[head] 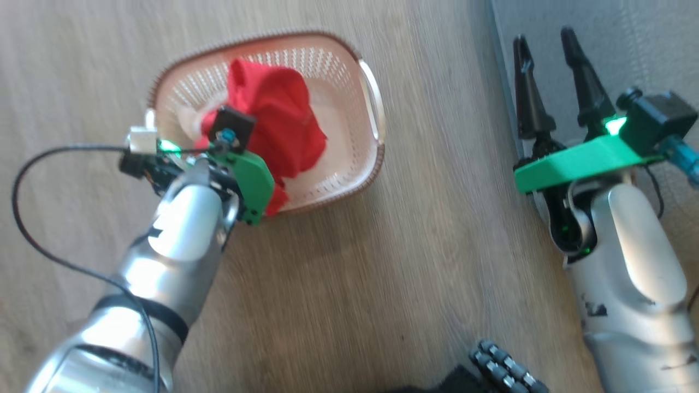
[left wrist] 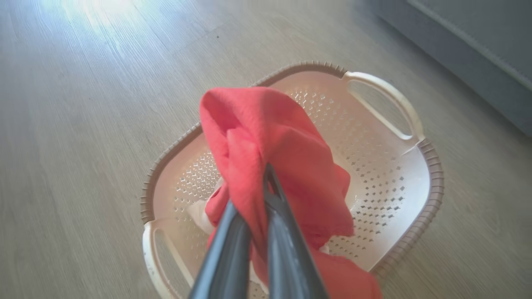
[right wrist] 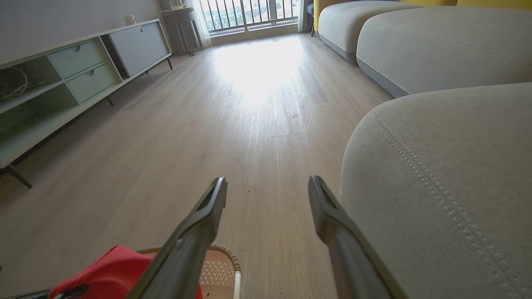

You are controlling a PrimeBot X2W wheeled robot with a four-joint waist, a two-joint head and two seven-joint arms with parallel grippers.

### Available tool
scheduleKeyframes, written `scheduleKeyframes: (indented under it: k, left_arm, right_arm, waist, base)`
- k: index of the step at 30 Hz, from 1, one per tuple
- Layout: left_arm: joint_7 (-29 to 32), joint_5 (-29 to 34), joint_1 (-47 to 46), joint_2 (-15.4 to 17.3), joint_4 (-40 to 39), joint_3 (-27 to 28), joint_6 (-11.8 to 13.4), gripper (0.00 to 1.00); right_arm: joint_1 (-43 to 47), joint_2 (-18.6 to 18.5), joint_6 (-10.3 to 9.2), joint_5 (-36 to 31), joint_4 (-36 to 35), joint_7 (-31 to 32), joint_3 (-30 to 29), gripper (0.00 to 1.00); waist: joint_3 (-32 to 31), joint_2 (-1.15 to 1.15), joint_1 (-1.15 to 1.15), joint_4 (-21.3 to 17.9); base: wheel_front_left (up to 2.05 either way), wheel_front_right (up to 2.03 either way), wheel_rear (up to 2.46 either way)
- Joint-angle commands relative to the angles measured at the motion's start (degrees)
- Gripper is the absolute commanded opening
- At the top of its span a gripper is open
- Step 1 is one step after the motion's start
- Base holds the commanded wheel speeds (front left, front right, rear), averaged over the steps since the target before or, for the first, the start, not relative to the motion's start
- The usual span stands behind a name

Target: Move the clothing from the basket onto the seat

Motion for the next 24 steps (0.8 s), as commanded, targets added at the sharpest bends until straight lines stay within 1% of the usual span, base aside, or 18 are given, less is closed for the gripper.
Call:
scheduleKeyframes:
  k: [1,5,6,12,24]
  left_arm:
    - [-0.68,-1.39,1.41,0.65,-2.58,0.21,-0.05,0.0]
    - [-0.77,-4.4,3.96,0.64,-8.2,-1.42,0.53,0.0]
    - [-0.77,-4.4,3.96,0.64,-8.2,-1.42,0.53,0.0]
    - [-0.78,-6.88,6.82,0.64,-15.66,-3.0,1.49,0.0]
    - [-0.79,-8.01,9.91,0.64,-30.13,-3.21,2.22,0.0]
  right_arm:
    - [2.19,-0.55,-0.01,-0.46,-0.99,-0.36,0.97,1.0]
    - [4.53,-1.29,-0.01,-0.65,0.19,-0.36,1.74,1.0]
    - [4.53,-1.29,-0.01,-0.65,0.19,-0.36,1.74,1.0]
    - [8.0,-1.85,-0.01,-0.92,1.73,-0.36,2.36,1.0]
    - [13.93,-1.7,-0.01,-1.06,4.27,-0.36,3.86,1.0]
  waist:
    - [-5.6,0.0,0.0,2.51]
    - [-10.13,0.0,0.0,3.97]
    - [-10.13,0.0,0.0,3.97]
    - [-16.56,0.0,0.0,6.17]
    - [-26.65,0.0,0.0,9.1]
  base:
    - [0.0,0.0,0.0]
    - [0.0,0.0,0.0]
    - [0.0,0.0,0.0]
    - [0.0,0.0,0.0]
    - [0.0,0.0,0.0]
